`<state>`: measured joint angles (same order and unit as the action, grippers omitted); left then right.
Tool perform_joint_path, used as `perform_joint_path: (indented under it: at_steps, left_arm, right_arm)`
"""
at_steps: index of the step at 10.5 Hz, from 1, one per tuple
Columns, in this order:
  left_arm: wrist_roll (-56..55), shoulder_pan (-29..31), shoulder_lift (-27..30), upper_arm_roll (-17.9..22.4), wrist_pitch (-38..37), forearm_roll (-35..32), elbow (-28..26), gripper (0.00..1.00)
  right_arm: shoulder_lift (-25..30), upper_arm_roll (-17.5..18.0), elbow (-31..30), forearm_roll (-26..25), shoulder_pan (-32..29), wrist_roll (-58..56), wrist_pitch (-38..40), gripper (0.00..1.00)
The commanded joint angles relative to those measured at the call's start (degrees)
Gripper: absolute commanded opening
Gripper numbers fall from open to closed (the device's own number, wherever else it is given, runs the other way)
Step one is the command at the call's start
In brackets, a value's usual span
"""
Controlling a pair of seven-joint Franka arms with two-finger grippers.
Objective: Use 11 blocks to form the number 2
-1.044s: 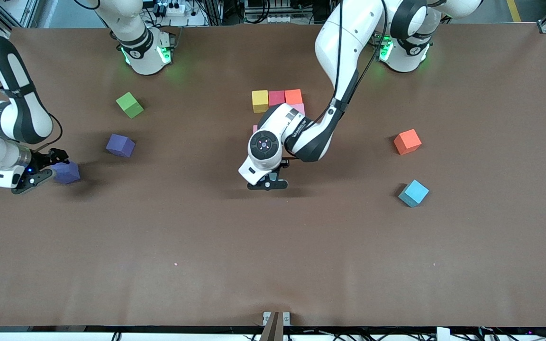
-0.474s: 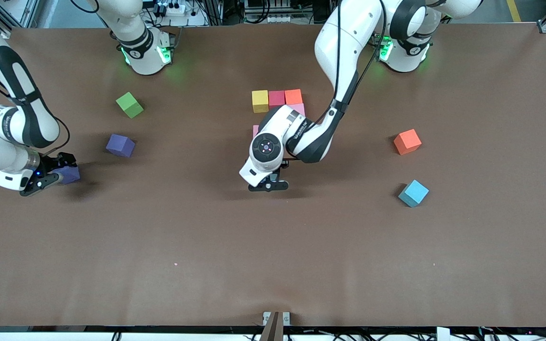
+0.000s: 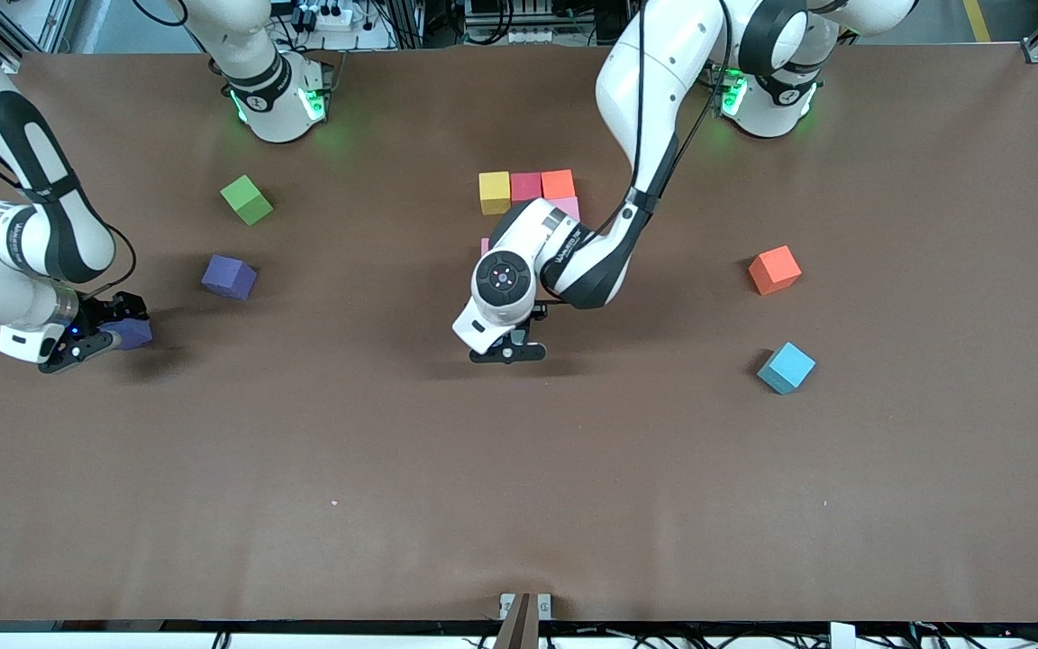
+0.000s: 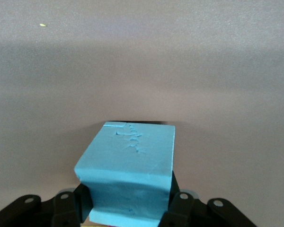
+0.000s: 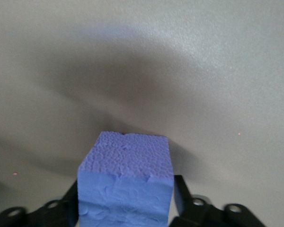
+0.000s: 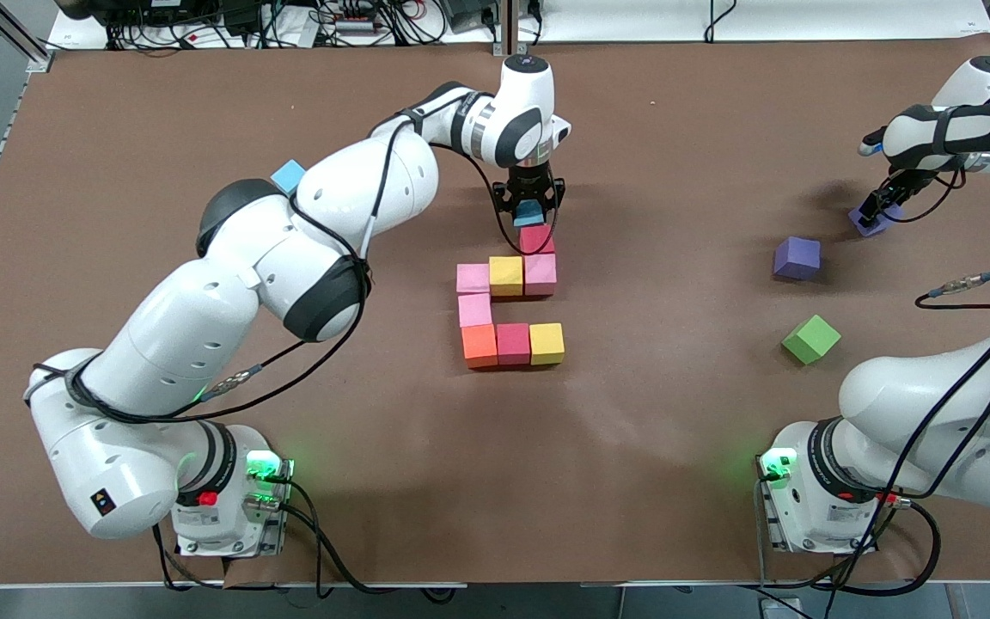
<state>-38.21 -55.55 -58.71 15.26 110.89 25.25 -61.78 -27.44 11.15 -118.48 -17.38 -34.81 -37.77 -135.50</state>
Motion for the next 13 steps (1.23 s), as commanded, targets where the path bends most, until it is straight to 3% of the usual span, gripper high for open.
perform_joint_path:
  at_steps: [1,2,3,4,8,13]
  left_arm:
    - [-0.2,-1.41,-3.43,1.61,1.96,2.26,2.98,0.0]
    - [-0.38,-1.41,-3.25,1.7,1.96,2.34,2.89,0.0]
    - [-0.2,-1.41,-2.9,2.05,1.96,2.43,2.72,0.58]
    - [-0.29,-2.36,-2.9,3.36,1.96,2.43,2.72,1.0]
    - [-0.47,-2.55,-0.98,3.81,1.53,2.52,2.89,1.0]
    - [0.85,1.48,10.43,7.67,-5.05,2.17,1.93,1.0]
  right_arm:
    - [0.02,1.25,0.26,-1.34,-1.32,0.59,0.14,0.29]
    - [0.46,1.33,0.61,-1.34,-1.14,0.41,0.23,0.28]
    - [0.64,1.68,1.31,-1.34,-0.79,-0.63,0.75,0.29]
    - [0.64,2.29,2.62,-1.34,-0.61,-1.43,1.46,0.3]
    - [1.6,8.18,4.65,-0.9,-0.61,-2.05,4.36,0.3]
    - [1.34,15.65,9.56,-0.9,2.53,-1.44,9.62,0.33]
